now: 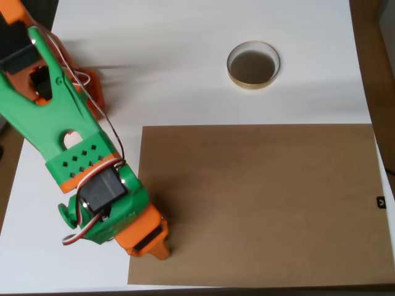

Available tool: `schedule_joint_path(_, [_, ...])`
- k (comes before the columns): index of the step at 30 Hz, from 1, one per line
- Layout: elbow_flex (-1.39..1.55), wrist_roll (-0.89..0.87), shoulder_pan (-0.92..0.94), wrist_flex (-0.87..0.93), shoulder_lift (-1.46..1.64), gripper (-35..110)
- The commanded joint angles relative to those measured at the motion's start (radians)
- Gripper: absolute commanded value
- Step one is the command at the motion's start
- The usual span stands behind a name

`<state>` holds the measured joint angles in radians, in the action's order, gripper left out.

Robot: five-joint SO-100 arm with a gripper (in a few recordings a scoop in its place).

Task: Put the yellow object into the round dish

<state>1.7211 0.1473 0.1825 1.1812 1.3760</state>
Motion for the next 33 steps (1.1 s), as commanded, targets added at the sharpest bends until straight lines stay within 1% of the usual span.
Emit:
schedule_joint_path(1, [-0.063,0.002,0.017,0.015,0.026,17])
schedule_joint_path(16, [-0.072,-0.015,-0.015,0.02,0.034,15])
schedule_joint_path(26, [-0.064,-0.028,-0.037,0.014,0.028,1])
schedule_joint_path(33, [-0.058,-0.02,-0.025,0.017,0.046,0])
